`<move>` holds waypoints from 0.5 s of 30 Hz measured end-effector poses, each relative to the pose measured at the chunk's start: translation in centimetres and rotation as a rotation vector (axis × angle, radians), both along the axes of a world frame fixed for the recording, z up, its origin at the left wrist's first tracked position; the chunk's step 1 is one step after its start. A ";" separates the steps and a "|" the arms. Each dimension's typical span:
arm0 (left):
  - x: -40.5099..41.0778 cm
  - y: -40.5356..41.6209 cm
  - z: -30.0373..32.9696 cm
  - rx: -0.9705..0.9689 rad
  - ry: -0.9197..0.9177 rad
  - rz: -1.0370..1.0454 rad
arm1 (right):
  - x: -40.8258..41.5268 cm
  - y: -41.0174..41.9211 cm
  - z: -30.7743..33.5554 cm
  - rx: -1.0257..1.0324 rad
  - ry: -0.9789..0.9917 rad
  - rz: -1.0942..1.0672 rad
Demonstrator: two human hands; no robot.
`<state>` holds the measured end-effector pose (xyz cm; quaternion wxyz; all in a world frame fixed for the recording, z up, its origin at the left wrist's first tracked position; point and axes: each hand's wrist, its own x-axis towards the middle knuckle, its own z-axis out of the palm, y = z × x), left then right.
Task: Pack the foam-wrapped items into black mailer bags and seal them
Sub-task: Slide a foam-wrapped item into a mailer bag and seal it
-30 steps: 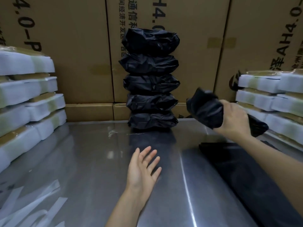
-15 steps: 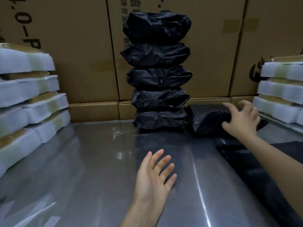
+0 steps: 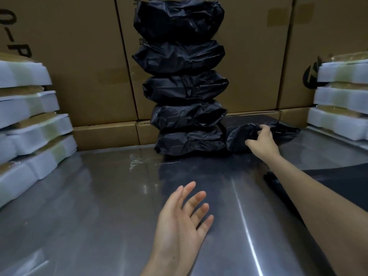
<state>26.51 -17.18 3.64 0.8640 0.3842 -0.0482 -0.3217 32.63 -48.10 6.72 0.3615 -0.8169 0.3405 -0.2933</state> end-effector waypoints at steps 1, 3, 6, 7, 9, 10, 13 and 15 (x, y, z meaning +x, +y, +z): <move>0.0 -0.1 0.0 0.000 0.001 -0.002 | 0.5 -0.1 -0.1 0.043 -0.009 0.010; 0.1 -0.2 0.0 0.008 -0.006 -0.002 | 1.3 -0.1 -0.4 0.109 -0.045 0.014; 0.4 -0.2 0.2 0.028 -0.035 0.002 | 1.9 0.0 -0.4 0.149 -0.068 0.015; 0.5 -0.2 0.3 0.034 -0.041 0.004 | 2.0 0.2 -0.3 0.162 -0.055 0.022; 0.5 -0.2 0.4 0.042 -0.052 0.006 | 1.9 0.7 0.0 0.193 -0.023 0.024; 0.6 -0.3 0.4 0.047 -0.050 0.006 | 1.9 1.3 -0.1 0.188 -0.012 0.007; 0.9 -0.3 0.5 0.055 -0.031 0.016 | 1.4 4.7 -1.2 0.102 -0.020 -0.089; 1.2 -0.5 0.5 0.058 -0.010 0.023 | 0.9 7.8 -2.1 0.108 -0.024 -0.070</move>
